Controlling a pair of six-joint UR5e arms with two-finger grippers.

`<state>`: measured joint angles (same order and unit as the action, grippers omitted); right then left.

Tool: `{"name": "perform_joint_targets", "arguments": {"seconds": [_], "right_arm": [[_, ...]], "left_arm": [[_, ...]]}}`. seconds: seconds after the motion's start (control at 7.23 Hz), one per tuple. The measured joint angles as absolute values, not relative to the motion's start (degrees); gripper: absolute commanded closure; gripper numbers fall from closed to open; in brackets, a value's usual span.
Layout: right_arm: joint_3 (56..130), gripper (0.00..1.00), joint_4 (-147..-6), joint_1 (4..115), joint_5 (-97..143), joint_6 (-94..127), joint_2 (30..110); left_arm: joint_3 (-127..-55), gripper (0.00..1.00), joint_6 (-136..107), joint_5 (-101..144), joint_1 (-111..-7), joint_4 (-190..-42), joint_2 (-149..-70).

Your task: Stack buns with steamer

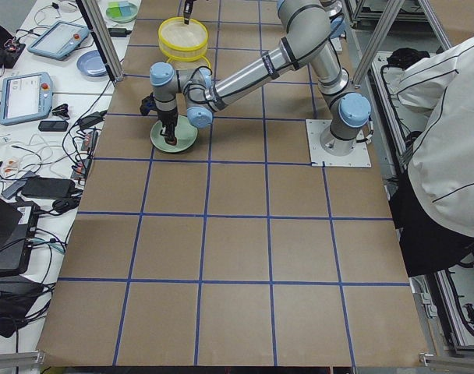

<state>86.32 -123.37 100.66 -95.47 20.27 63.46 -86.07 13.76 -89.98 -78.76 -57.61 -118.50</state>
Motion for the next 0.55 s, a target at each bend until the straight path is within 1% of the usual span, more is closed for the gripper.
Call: {"name": "perform_joint_targets", "arguments": {"seconds": [0.55], "right_arm": [[86.5, 1.0, -122.78, 101.03, -93.14, 22.68, 62.28]], "left_arm": [[-86.05, 1.0, -1.97, -86.78, -83.14, -61.16, -111.33]]}}
